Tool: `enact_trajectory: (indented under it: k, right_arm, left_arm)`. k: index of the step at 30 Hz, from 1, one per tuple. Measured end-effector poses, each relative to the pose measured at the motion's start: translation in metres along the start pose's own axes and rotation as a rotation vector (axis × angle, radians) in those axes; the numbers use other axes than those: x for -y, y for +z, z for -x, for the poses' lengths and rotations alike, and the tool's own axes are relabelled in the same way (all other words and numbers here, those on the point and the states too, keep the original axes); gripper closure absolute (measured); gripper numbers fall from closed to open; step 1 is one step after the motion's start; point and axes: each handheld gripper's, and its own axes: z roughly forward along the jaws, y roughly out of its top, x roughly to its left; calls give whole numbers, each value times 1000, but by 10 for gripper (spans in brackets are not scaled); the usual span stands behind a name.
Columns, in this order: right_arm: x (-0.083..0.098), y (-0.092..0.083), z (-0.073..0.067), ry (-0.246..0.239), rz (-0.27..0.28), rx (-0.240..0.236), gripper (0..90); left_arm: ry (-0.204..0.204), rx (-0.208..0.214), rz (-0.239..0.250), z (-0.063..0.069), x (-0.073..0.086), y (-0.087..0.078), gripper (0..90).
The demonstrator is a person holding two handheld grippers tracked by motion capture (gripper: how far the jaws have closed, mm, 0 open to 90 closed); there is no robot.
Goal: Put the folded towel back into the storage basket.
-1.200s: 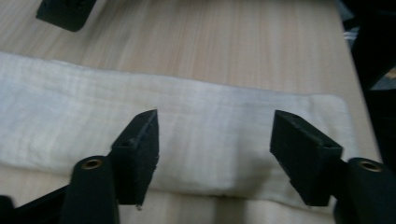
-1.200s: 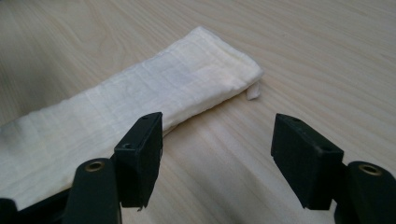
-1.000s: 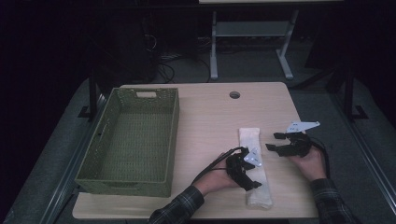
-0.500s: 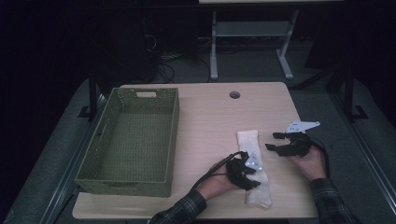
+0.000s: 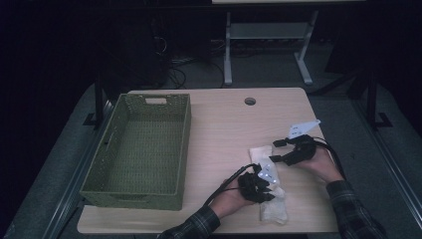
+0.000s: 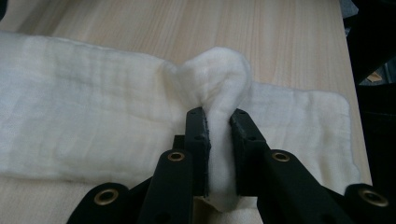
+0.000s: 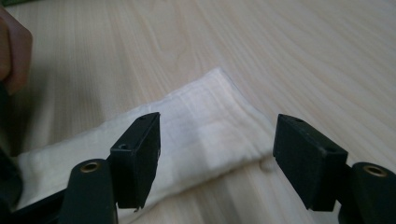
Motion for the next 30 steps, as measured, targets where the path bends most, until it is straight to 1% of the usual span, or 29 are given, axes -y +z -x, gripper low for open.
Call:
enact_trajectory:
  k: [1,3,4,6,7,8,10,11,12,13,14,15,17,19,22,24,26,28,30]
  right_arm:
    - [-5,5,1,-11,-19,-14,319]
    - [-12,15,4,-48,-51,-23,322]
    - [-16,20,7,-53,-59,-33,322]
    - [-21,28,12,-58,-82,-41,328]
    - [-23,32,14,-54,-92,-51,329]
    - [-23,37,17,-53,-101,-67,331]
    - [-23,44,20,-71,-127,-72,336]
    - [-22,46,21,-69,-138,-76,336]
    - [-22,49,22,-79,-141,-85,342]
    - [-21,51,22,-84,-149,-87,349]
    - [-19,53,22,-107,-150,-86,355]
    - [-19,52,20,-101,-146,-85,358]
    - [-19,52,19,-125,-151,-75,374]
    - [-19,50,18,-140,-155,-82,429]
    - [-16,48,19,-165,-141,-103,535]
    - [-16,46,19,-163,-144,-119,623]
    - [-15,45,19,-145,-158,-133,698]
    - [-15,44,18,-136,-158,-143,742]
    - [-14,44,18,-124,-153,-147,771]
  left_arm:
    - [0,0,3,0,0,0,785]
    - [-8,2,10,0,1,0,785]
    - [-3,1,11,-1,1,0,786]
    - [-13,5,12,-1,1,0,786]
    - [-9,4,13,-2,1,0,786]
    - [-9,4,14,-2,1,0,787]
    - [-10,4,14,-2,2,0,787]
    - [-11,4,15,-1,2,0,787]
    - [-10,3,15,-1,2,0,787]
    - [-10,3,16,-1,2,0,787]
    - [-10,3,16,-1,2,0,787]
    - [-11,3,16,-2,2,0,787]
    - [-12,4,17,-2,2,0,788]
    - [-14,4,17,-2,2,0,788]
    - [-10,2,14,-1,2,0,788]
    - [-14,3,16,-2,2,0,788]
    - [-20,5,22,-2,2,0,789]
    - [-18,6,25,-2,3,0,791]
    - [-29,17,33,-4,4,0,794]
